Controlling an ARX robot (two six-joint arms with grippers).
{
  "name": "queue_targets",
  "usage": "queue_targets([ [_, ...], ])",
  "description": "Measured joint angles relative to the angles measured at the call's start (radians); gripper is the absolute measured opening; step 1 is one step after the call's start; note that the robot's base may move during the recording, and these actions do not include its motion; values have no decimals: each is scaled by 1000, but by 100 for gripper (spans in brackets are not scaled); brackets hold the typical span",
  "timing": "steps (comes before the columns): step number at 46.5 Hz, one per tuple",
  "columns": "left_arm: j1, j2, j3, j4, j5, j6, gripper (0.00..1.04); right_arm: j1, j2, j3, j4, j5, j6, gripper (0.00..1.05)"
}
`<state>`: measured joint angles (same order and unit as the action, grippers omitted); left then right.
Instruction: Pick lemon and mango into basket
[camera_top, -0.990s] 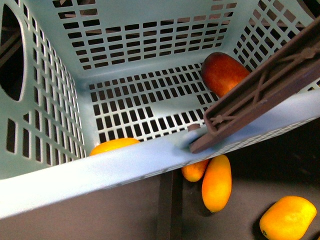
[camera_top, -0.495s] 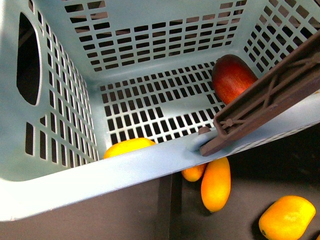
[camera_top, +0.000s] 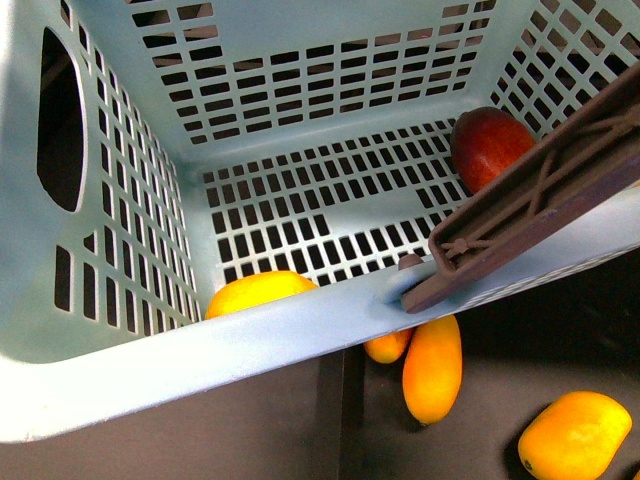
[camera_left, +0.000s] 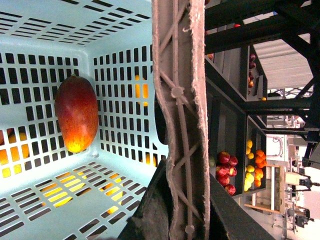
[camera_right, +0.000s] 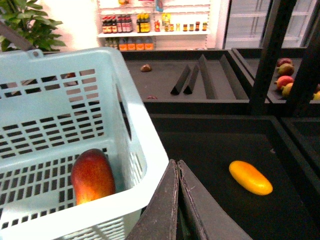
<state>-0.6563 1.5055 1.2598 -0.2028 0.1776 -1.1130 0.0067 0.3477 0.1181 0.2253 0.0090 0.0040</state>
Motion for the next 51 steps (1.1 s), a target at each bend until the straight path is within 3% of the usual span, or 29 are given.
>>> queue_targets([
  [28, 0, 0, 0, 0, -4, 0, 7, -3, -161, -88, -67, -6, 0, 2],
  [33, 0, 0, 0, 0, -1, 1, 7, -3, -314, -92, -213, -7, -1, 2],
  [51, 0, 0, 0, 0, -2, 0, 7, -3, -341, -92, -224, -7, 0, 2],
])
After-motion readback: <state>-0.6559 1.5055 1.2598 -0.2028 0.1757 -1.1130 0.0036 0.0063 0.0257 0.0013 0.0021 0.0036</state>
